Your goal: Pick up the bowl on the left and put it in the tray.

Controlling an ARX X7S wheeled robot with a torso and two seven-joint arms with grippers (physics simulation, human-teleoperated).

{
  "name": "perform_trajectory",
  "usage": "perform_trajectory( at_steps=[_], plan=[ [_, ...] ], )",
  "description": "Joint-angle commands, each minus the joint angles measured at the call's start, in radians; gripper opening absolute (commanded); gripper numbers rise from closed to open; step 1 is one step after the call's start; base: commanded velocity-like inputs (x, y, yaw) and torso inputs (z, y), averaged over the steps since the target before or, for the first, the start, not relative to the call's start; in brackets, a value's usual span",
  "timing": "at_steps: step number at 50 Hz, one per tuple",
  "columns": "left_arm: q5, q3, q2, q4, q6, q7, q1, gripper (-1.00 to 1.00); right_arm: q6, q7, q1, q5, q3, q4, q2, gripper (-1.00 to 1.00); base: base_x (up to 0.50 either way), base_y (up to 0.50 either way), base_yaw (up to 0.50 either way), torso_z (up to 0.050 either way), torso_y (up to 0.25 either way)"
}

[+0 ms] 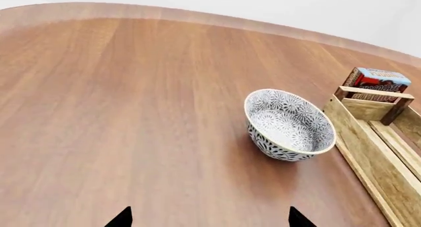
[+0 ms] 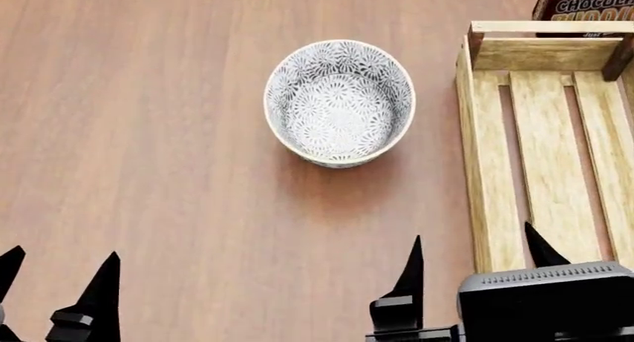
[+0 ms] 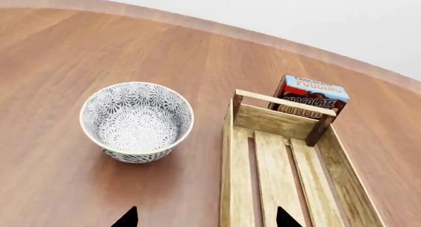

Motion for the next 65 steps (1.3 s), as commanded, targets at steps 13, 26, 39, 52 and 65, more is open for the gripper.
perform_trajectory(
  at_steps=[13,26,39,52,65],
  plan=[
    [0.016,0.022,0.003,-0.050,0.036,0.019,0.030,1.00,-0.071,-0.351,0.497,-0.350,-0.575,0.289,0.232,1.00,0.00,0.00,0.00,0.000,0.000],
    [0.005,0.004,0.004,-0.079,0.061,0.030,0.039,1.00,-0.280,-0.553,0.758,-0.595,-0.919,0.639,0.190,1.00,0.00,0.00,0.00,0.000,0.000],
    [0.003,0.004,-0.007,-0.086,0.083,0.050,0.052,1.00,-0.434,-0.574,0.872,-0.734,-1.083,1.046,0.068,1.00,0.00,0.00,0.00,0.000,0.000],
    [-0.014,-0.011,-0.012,-0.090,0.105,0.066,0.066,1.00,-0.584,-0.539,0.915,-0.750,-1.135,1.372,-0.078,1.00,0.00,0.00,0.00,0.000,0.000],
    [-0.028,-0.031,-0.022,-0.100,0.125,0.080,0.078,1.00,-0.741,-0.477,0.950,-0.750,-1.156,1.658,-0.205,1.00,0.00,0.00,0.00,0.000,0.000]
  ],
)
